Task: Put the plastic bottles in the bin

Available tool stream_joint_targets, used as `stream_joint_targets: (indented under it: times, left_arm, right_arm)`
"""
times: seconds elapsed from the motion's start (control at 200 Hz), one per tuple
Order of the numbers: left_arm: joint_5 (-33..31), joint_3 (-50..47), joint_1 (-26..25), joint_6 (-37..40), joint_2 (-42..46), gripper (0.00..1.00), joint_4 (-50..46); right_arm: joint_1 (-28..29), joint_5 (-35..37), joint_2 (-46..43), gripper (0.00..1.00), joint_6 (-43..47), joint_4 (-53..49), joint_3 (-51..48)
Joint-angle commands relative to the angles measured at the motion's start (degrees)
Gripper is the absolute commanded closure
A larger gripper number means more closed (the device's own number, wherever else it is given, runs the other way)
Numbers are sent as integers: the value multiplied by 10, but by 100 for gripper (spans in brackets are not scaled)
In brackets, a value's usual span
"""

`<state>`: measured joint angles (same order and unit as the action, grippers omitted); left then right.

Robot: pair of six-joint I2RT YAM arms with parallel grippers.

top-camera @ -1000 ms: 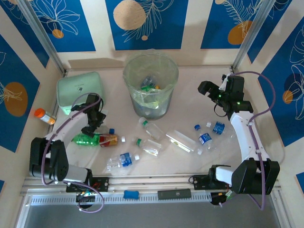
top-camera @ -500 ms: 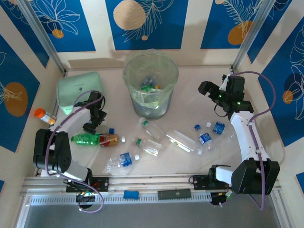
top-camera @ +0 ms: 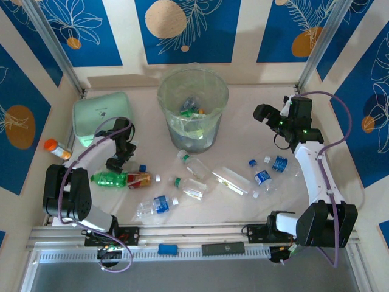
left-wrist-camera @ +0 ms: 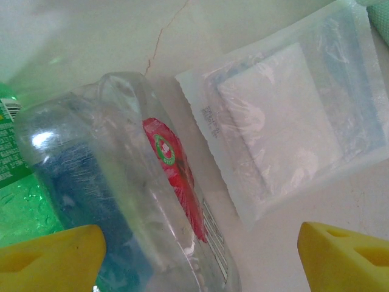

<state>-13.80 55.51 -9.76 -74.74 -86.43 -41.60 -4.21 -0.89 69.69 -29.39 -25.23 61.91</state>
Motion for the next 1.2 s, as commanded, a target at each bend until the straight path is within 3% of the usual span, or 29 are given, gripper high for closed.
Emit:
stream_joint_targets:
  times: [0.0,0.38,0.895,1.196]
  left_arm:
    - [-1,-17,7,-10,-11,16,-13]
    - [-12,-31,8,-10,16,15,-19]
    - [8,-25,8,-12,-52,19,34]
    - [1,-24,7,-14,-48,37,33]
  right_arm:
    - [-1,-16,2,1,3,-9,22]
    - [2,-17,-1,1,0,-8,17]
    - [1,-1,-21,1,7,-32,18]
    - [-1,4,-28,1,8,-37,19]
